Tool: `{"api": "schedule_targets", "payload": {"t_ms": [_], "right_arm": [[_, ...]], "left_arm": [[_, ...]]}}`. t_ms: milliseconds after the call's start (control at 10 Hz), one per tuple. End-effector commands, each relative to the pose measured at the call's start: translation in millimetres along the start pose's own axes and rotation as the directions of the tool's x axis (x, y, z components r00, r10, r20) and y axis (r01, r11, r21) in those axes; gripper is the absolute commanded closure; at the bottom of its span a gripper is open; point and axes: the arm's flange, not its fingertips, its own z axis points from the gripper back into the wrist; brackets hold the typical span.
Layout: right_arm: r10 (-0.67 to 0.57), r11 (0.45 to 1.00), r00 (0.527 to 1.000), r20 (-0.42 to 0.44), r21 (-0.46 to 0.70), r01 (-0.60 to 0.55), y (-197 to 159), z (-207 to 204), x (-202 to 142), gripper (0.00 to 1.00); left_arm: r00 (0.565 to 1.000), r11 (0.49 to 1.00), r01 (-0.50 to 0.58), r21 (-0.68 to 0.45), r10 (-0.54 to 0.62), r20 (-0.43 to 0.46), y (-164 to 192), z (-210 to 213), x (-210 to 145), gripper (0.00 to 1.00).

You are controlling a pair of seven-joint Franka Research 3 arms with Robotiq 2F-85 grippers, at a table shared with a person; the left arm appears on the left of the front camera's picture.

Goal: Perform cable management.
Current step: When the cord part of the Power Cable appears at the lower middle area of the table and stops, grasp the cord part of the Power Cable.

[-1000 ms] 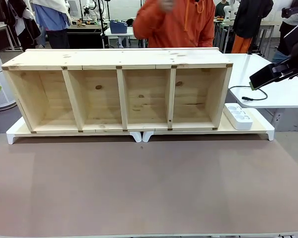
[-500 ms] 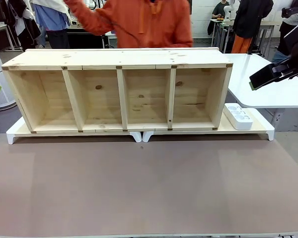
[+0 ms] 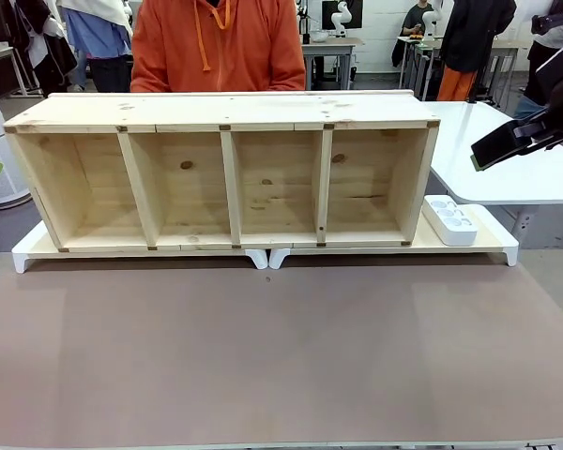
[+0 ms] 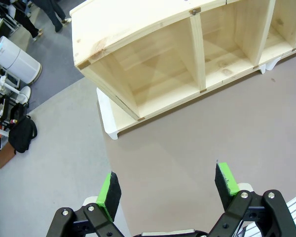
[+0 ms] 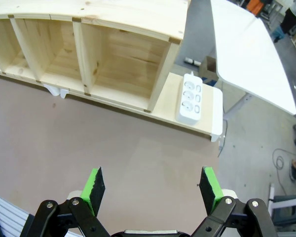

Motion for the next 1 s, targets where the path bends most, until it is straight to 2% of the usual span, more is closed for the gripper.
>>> {"api": "schedule_targets", "payload": {"t_ms": [0, 900], "right_arm": [[-0.001, 1.000, 1.000, 0.001, -0.003, 0.001, -0.9, 0.2, 0.2, 0.00], [-0.001, 1.000, 1.000, 0.001, -0.003, 0.001, -0.9, 0.2, 0.2, 0.00]], "left_arm": [[1.000, 1.000, 0.003, 0.003, -0.003, 0.001, -0.5, 0.5, 0.4, 0.00], [1.000, 1.000, 0.003, 0.003, -0.003, 0.001, -0.5, 0.5, 0.4, 0.00]]}}
